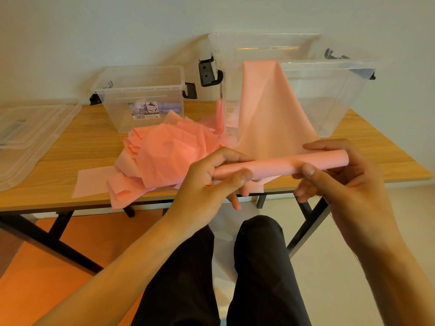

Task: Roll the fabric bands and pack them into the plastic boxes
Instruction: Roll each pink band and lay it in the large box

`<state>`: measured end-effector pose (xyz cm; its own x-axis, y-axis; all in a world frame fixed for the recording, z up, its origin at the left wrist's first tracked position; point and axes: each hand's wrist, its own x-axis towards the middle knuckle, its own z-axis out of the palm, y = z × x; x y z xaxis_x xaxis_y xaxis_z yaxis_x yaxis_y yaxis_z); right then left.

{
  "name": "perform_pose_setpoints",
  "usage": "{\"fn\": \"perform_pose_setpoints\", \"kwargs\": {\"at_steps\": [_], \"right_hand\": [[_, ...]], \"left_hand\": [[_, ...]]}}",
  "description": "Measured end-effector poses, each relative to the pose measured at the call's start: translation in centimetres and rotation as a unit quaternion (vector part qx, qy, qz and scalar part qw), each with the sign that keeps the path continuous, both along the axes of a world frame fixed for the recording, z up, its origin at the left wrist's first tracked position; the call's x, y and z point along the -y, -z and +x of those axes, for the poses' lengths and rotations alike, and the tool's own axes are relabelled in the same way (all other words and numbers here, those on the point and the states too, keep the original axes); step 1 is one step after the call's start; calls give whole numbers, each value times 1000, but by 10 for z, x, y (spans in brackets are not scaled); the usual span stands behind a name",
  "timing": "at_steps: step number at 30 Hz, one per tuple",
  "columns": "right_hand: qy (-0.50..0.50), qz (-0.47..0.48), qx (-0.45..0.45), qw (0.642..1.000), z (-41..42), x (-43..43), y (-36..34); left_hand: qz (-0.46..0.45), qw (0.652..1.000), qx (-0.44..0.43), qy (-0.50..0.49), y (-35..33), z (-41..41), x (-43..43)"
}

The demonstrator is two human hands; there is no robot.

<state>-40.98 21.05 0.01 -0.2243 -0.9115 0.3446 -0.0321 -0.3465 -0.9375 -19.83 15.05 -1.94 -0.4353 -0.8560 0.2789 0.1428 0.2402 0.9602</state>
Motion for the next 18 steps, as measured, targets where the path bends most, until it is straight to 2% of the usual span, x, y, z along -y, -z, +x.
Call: {"fn": "perform_pose_setpoints", "kwargs": {"at_steps": [10,18], "right_hand": [[19,-1,-14,1000,0,2,5],[14,23,14,1000,3,4,7]], "left_hand": [[19,999,-40,9,2,0,-5],[6,998,-55,-39,0,-1,-5]]}}
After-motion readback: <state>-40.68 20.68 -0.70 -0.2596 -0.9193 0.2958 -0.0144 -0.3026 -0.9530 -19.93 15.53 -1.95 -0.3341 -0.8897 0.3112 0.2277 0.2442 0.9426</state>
